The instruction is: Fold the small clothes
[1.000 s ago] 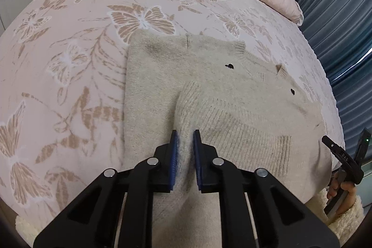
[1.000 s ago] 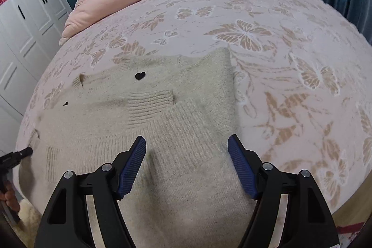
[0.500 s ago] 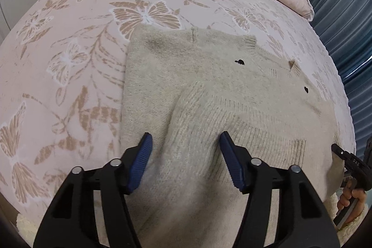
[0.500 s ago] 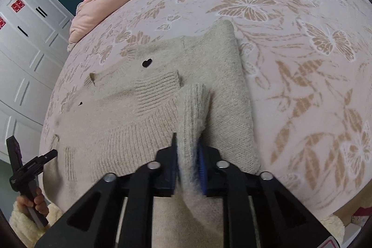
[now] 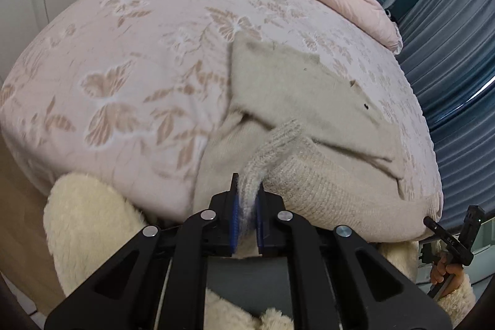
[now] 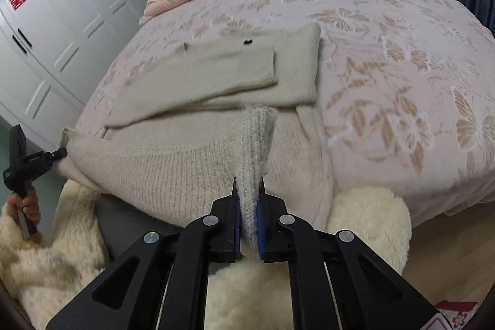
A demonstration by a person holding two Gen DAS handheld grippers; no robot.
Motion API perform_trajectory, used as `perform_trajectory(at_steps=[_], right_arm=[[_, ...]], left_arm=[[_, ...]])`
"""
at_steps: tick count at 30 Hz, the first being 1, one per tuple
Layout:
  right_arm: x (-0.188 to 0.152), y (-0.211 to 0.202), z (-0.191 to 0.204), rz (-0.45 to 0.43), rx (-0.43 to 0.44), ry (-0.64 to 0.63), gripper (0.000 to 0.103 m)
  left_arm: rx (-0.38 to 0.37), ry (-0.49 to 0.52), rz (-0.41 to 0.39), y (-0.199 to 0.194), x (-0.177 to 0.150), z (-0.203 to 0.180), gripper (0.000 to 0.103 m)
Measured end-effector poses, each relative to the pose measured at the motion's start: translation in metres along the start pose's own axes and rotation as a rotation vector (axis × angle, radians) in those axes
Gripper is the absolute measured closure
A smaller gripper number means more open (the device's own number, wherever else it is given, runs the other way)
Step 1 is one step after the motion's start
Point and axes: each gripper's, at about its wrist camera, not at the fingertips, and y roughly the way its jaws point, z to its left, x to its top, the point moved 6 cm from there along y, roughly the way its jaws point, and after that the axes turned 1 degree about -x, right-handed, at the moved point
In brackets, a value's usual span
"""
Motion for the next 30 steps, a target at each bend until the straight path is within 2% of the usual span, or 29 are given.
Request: perform_trajectory(at_steps=[1, 3, 6, 9, 11, 14, 15, 16, 18, 19, 20, 21, 23, 26, 30], right_arm=[[0.003, -0.007, 0.002, -0.014, -0.003, -0.007, 0.096], [0.029, -0.026, 0.002, -0.107, 0.014, 0.029, 0.097], [0.093, -0.049, 0.002, -0.283, 0.050, 0.077, 0.097], [0.157, -0.041, 0.000, -0.400, 0.035, 0.083, 0.097], [0.190, -0.011, -0.009, -0.407, 0.029, 0.124, 0.097], [0.219, 0.065, -0.032, -0.322, 0.000, 0.224, 0.090], [0.221, 0.088, -0.039, -0.282, -0.022, 0.249, 0.089], [0.221, 0.106, -0.045, -0.250, -0.078, 0.265, 0.089], [0.214, 0.117, -0.049, -0.247, -0.133, 0.277, 0.088], [0.208, 0.113, -0.049, -0.264, -0.127, 0.279, 0.087], [0.201, 0.106, -0.048, -0.271, -0.114, 0.281, 0.077], [0.189, 0.098, -0.050, -0.276, -0.105, 0.293, 0.063], [0.160, 0.084, -0.056, -0.288, -0.098, 0.324, 0.051], [0.108, 0.073, -0.066, -0.242, -0.131, 0.369, 0.050], [0.047, 0.066, -0.078, -0.188, -0.109, 0.530, 0.042]], left_arm=[[-0.002, -0.012, 0.009, -0.001, -0.004, 0.003, 0.096], [-0.002, -0.007, -0.016, -0.005, 0.007, -0.002, 0.096], [-0.028, 0.048, -0.111, -0.009, 0.058, -0.026, 0.096], [-0.022, 0.132, -0.206, 0.001, 0.124, -0.056, 0.095], [0.007, 0.160, -0.223, 0.028, 0.164, -0.069, 0.093], [0.085, 0.136, -0.188, 0.093, 0.200, -0.068, 0.081], [0.136, 0.122, -0.173, 0.116, 0.205, -0.062, 0.077], [0.191, 0.115, -0.145, 0.137, 0.205, -0.055, 0.070], [0.247, 0.116, -0.096, 0.158, 0.200, -0.044, 0.070], [0.231, 0.106, -0.097, 0.157, 0.195, -0.039, 0.069], [0.187, 0.091, -0.103, 0.150, 0.188, -0.036, 0.062], [0.142, 0.079, -0.105, 0.142, 0.179, -0.035, 0.057], [0.092, 0.063, -0.114, 0.123, 0.158, -0.030, 0.038], [0.073, 0.020, -0.109, 0.102, 0.121, -0.017, 0.035], [0.048, -0.072, -0.056, 0.098, 0.073, -0.002, 0.035]])
